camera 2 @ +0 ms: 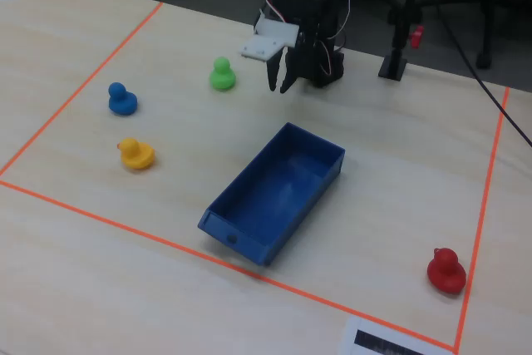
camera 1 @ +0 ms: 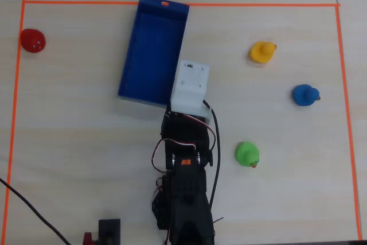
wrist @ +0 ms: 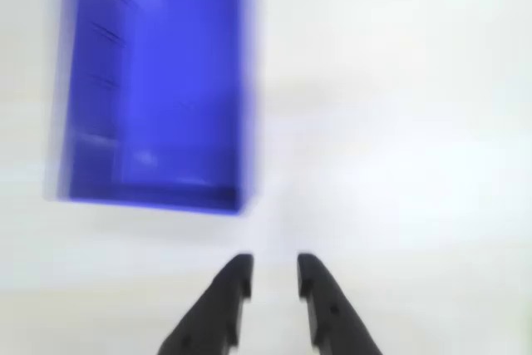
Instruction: Grasp red duck and put it into box.
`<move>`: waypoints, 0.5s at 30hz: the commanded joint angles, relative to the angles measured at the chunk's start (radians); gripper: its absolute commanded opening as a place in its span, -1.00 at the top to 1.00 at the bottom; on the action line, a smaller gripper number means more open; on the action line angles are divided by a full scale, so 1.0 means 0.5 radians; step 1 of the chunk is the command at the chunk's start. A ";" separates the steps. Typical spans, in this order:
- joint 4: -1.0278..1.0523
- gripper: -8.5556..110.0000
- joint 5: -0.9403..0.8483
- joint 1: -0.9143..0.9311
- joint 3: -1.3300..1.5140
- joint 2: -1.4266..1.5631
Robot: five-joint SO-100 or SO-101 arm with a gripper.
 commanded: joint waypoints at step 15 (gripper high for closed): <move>-1.246 0.55 -0.227 -0.417 -0.491 -0.712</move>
